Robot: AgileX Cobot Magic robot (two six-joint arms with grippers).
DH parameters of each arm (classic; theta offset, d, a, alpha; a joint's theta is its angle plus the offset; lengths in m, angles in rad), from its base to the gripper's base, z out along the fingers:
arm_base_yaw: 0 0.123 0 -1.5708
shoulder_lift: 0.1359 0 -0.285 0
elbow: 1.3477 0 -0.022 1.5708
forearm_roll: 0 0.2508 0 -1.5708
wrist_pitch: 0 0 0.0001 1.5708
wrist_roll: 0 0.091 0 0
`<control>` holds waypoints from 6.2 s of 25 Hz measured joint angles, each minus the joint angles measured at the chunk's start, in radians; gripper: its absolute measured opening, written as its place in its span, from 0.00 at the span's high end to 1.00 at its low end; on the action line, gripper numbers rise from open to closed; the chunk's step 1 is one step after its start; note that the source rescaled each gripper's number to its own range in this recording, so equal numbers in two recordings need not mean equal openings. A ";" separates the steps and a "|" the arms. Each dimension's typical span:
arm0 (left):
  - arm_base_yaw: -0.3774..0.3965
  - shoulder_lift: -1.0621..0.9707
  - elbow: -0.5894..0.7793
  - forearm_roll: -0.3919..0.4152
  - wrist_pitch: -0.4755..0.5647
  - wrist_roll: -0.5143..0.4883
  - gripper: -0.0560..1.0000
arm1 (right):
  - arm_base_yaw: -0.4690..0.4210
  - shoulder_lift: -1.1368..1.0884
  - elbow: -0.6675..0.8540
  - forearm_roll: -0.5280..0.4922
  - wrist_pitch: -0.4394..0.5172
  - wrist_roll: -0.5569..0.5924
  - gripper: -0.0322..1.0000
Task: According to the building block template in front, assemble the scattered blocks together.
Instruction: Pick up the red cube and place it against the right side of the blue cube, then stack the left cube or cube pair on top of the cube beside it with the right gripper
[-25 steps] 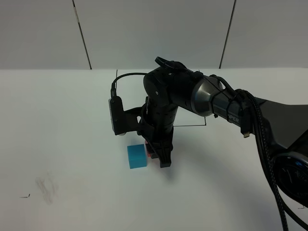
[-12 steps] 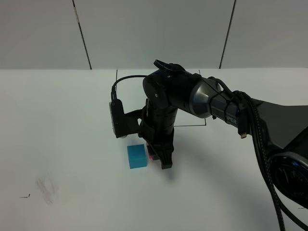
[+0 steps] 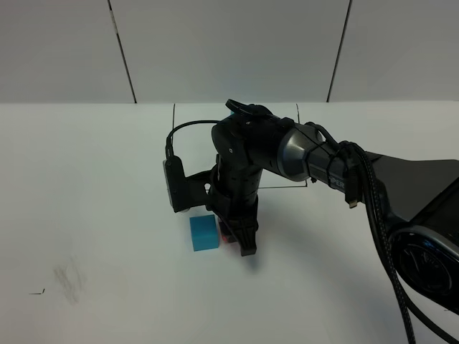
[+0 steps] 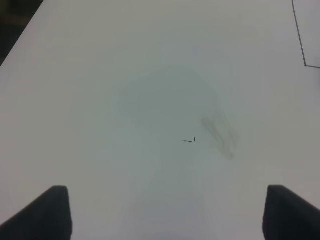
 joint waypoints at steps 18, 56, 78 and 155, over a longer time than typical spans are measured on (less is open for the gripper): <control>0.000 0.000 0.000 0.000 0.000 0.001 0.00 | 0.000 0.059 -0.040 0.011 -0.033 -0.030 0.97; 0.000 -0.002 0.000 0.000 0.000 0.001 0.00 | -0.001 0.097 -0.075 0.074 0.066 -0.063 0.97; 0.000 -0.002 0.000 0.000 0.000 0.001 0.00 | -0.001 0.093 -0.080 0.067 0.035 -0.007 0.00; 0.000 -0.002 0.000 0.000 0.000 0.001 0.00 | -0.250 -1.498 0.299 -0.283 0.245 0.762 0.13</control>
